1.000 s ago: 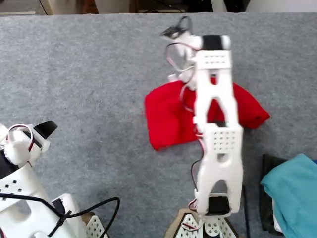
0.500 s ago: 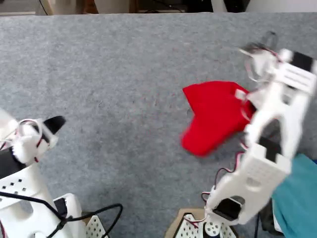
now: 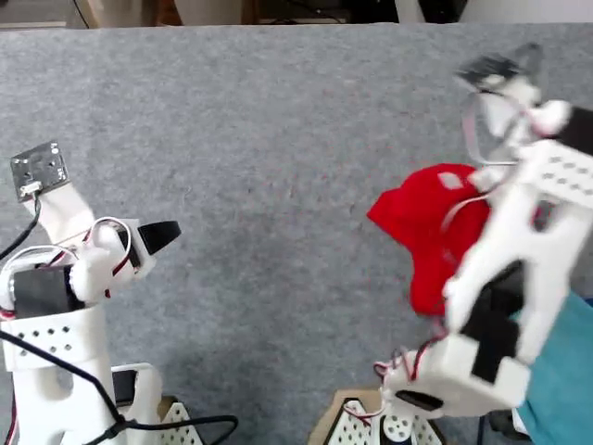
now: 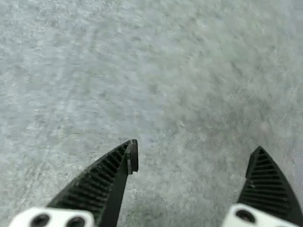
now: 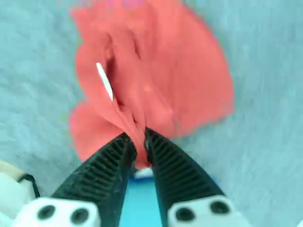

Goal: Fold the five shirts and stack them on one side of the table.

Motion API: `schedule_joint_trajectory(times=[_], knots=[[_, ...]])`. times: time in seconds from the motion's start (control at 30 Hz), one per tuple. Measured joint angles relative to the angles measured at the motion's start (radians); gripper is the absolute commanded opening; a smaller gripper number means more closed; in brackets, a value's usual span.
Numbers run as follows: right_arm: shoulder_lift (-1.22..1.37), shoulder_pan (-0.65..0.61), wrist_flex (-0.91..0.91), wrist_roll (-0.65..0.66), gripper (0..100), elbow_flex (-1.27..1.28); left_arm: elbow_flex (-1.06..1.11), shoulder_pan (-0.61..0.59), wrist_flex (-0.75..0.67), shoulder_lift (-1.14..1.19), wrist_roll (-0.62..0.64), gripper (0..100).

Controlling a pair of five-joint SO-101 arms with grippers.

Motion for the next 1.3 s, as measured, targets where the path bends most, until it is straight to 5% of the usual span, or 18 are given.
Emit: schedule_joint_trajectory(times=[0.33,0.53,0.7,0.93,1.07,1.3], knots=[[-0.101,-0.727,-0.097,-0.362,0.5,-0.003,-0.014,-0.436,0.0,0.0,-0.002,36],[0.026,-0.953,-0.252,-0.465,0.5,-0.006,-0.109,-0.707,-0.018,0.0,-0.002,36],[0.203,-1.069,-0.27,-0.471,0.7,-0.006,-0.124,-0.801,-0.095,0.0,-0.002,36],[0.331,-1.163,-0.157,-0.46,19.5,-0.014,-0.124,-0.783,-0.109,0.002,0.0,36],[0.322,-1.174,-0.069,-0.361,27.9,-0.087,-0.106,-0.647,-0.112,0.061,0.0,36],[0.149,-1.102,-0.003,-0.31,28.1,-0.206,-0.118,-0.381,-0.112,0.308,0.051,36]])
